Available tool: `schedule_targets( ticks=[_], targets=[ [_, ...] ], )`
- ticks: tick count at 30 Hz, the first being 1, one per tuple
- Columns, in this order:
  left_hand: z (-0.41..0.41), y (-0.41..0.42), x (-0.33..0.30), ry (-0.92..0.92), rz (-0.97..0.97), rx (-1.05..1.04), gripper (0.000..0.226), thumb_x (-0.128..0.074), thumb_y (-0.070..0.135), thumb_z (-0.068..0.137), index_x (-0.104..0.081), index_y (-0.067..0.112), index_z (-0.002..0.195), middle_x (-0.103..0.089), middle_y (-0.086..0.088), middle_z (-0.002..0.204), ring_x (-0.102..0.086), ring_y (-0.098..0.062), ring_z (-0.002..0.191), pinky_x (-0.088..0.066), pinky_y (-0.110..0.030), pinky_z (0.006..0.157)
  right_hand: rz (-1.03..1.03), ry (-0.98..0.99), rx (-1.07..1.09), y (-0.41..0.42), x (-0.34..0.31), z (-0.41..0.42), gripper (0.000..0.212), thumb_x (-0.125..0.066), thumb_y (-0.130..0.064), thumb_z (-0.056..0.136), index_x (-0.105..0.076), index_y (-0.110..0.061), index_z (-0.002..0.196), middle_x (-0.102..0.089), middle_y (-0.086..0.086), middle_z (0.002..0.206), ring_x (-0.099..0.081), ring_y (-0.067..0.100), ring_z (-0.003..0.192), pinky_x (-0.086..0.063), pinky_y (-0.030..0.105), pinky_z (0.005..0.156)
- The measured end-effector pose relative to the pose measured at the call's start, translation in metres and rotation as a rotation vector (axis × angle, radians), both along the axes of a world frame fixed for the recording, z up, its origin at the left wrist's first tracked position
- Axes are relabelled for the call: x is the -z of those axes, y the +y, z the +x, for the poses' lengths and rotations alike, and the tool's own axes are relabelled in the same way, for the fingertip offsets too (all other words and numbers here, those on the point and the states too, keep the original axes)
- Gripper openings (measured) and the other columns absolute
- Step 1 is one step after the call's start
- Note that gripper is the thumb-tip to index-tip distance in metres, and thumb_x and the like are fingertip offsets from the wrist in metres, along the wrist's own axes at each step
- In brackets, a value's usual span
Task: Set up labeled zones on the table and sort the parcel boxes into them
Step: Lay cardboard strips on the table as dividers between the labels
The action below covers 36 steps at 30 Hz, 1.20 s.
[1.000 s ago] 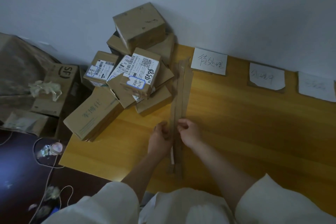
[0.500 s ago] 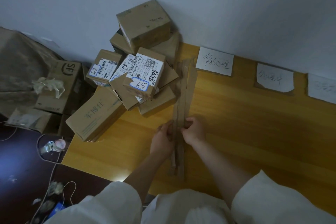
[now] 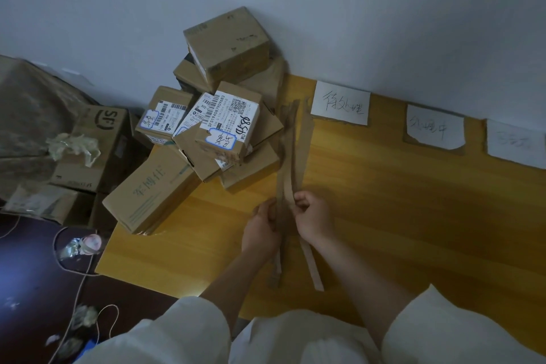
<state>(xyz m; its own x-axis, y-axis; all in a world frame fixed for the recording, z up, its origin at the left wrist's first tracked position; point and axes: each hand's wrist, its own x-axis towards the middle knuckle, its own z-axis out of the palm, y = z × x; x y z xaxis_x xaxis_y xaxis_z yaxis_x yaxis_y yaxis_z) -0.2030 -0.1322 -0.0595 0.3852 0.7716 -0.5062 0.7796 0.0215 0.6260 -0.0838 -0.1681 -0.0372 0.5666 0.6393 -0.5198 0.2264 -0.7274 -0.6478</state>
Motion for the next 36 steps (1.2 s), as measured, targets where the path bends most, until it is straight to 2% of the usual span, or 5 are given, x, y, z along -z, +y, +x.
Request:
schedule_targets(
  ticks=[5,10,15,24,36],
  targets=[
    [0.004,-0.004,-0.001,0.036,0.006,-0.014,0.068,-0.064,0.015,0.082,-0.036,0.025,0.143,-0.047,-0.005,0.133,-0.058,-0.023,0.107,-0.053,-0.035,0.084,0.065,-0.079,0.007,-0.019,-0.010,0.017,0.012,-0.061,-0.020,0.093,-0.065,-0.024,0.104,-0.063,-0.010,0.096,-0.060,0.011,0.090,-0.046,0.023,0.075],
    [0.014,-0.015,-0.008,0.068,0.234,0.024,0.057,-0.061,0.023,0.085,-0.041,0.023,0.138,-0.043,-0.003,0.130,-0.049,-0.025,0.114,-0.051,-0.040,0.089,0.118,-0.066,0.099,-0.044,-0.023,0.041,0.015,-0.059,-0.023,0.095,-0.063,-0.022,0.109,-0.061,-0.010,0.098,-0.058,0.009,0.090,-0.042,0.018,0.069],
    [0.032,-0.024,-0.012,0.085,0.359,0.232,0.065,-0.059,0.012,0.079,-0.040,0.022,0.140,-0.040,-0.001,0.143,-0.036,-0.023,0.133,-0.034,-0.037,0.110,0.137,-0.040,0.253,-0.068,-0.024,0.065,0.009,-0.058,-0.020,0.096,-0.059,-0.023,0.104,-0.059,-0.010,0.095,-0.055,0.009,0.086,-0.036,0.007,0.060],
    [0.058,-0.056,-0.014,0.219,0.364,0.595,0.071,-0.060,0.027,0.087,-0.025,0.031,0.149,-0.024,0.007,0.156,-0.017,-0.014,0.145,-0.006,-0.032,0.119,-0.005,0.026,0.345,-0.113,-0.003,0.096,0.022,-0.062,-0.019,0.094,-0.064,-0.010,0.114,-0.059,-0.004,0.100,-0.055,0.013,0.096,-0.038,0.021,0.080],
    [0.065,-0.068,-0.019,0.284,0.342,0.608,0.071,-0.064,0.038,0.085,-0.029,0.034,0.147,-0.015,0.006,0.158,-0.012,-0.019,0.145,-0.007,-0.040,0.121,-0.172,-0.049,0.231,-0.138,0.007,0.111,0.037,-0.060,-0.025,0.095,-0.053,-0.020,0.131,-0.063,0.002,0.118,-0.059,0.021,0.104,-0.038,0.024,0.076]
  ],
)
